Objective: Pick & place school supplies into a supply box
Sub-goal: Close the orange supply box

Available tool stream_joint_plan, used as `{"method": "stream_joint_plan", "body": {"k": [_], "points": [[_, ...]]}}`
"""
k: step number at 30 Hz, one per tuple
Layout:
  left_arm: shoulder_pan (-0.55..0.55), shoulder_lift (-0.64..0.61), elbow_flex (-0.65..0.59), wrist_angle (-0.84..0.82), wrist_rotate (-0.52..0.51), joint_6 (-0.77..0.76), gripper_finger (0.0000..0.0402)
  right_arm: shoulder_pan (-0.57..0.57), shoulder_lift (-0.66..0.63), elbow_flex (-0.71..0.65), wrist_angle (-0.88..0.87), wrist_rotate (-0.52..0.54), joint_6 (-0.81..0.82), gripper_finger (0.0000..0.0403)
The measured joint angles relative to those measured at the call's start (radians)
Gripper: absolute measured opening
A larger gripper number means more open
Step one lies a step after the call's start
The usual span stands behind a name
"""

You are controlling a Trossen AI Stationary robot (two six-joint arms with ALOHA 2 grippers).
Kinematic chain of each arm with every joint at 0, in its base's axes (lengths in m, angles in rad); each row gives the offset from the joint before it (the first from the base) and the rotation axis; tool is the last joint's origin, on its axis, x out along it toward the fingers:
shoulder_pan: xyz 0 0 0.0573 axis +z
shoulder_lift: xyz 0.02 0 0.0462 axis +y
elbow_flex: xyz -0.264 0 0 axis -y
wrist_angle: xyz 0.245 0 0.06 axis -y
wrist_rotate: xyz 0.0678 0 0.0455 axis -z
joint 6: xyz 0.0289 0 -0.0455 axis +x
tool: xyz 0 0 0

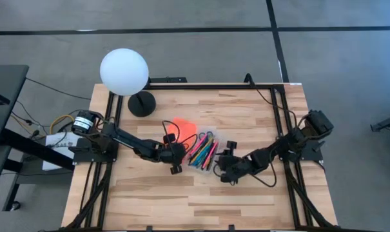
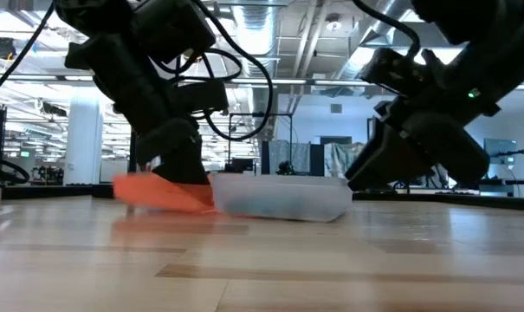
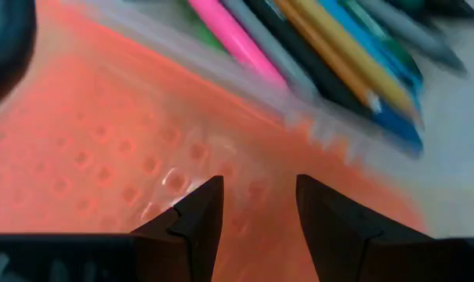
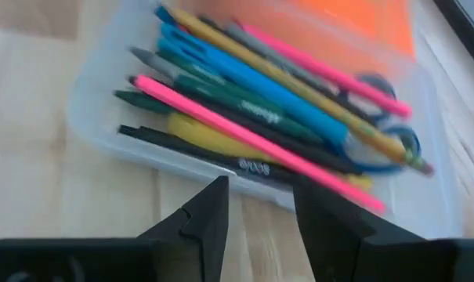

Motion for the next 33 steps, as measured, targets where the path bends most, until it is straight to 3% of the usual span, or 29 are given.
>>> {"method": "stream_joint_plan", "body": {"k": [9,28,33], "points": [[-0.066,0.002,-0.001,-0.003,0.018,-0.042,0.0157,0.040,-0.014,-0.002,-0.183,0.091,0.165,0.0134],[-0.131,0.002,-0.001,-0.001,0.010,-0.100,0.0157,-0.026,-0.014,-0.002,-0.212,0.108,0.149,0.0134],[-0.135,0.002,-0.001,-0.004,-0.049,-0.098,0.0157,-0.028,-0.014,-0.002,-0.213,0.107,0.132,0.0134]]}}
